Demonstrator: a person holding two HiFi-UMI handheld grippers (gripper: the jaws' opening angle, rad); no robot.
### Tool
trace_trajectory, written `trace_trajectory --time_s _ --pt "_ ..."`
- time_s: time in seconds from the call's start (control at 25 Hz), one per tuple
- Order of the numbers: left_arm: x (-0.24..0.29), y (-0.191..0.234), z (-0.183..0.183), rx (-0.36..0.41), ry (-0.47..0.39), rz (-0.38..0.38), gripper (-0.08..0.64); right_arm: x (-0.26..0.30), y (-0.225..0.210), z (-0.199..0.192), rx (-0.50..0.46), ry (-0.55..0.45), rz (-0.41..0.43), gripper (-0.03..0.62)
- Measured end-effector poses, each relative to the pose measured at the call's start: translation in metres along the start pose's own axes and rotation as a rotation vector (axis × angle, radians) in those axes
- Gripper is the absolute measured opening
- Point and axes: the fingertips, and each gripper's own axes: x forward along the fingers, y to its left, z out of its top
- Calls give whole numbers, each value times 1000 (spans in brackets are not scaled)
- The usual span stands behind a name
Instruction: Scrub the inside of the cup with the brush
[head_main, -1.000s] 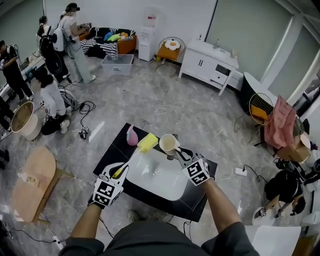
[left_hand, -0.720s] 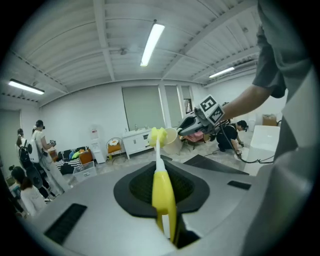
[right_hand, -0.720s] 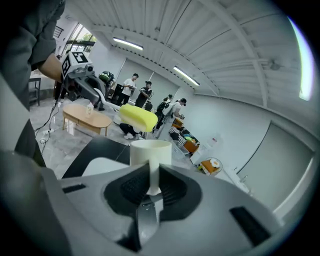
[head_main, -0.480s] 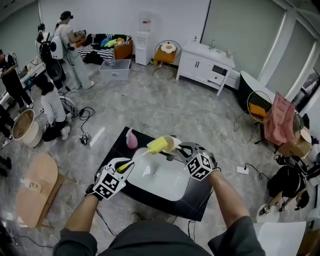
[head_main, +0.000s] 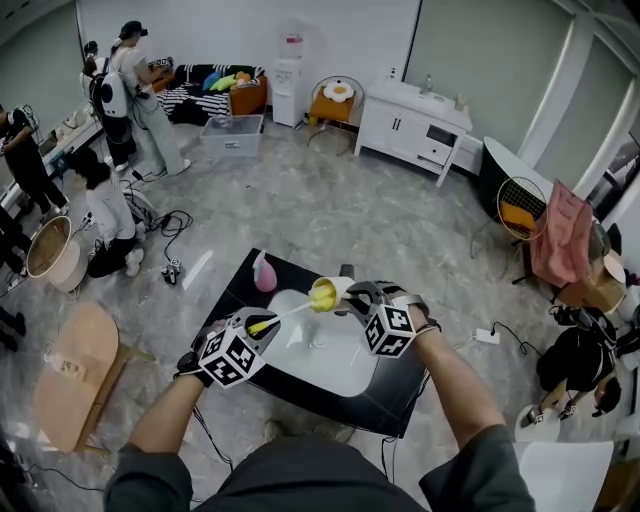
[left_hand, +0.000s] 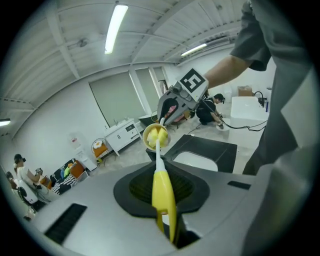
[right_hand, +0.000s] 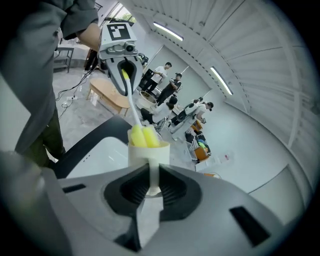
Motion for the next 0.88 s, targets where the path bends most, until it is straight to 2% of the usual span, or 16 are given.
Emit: trace_trajectory --time_s 0.2,0.36,0.68,0.88 --pt "9 -24 -7 82 66 -64 35 2 31 8 -131 24 91 44" --pt "15 -39 -10 102 87 -104 34 2 50 9 -186 30 155 44" --pt "15 -19 -13 132 116 -92 34 3 54 4 -206 39 192 44" --pt "15 -24 -21 67 121 -132 34 -5 41 8 -194 29 182 44"
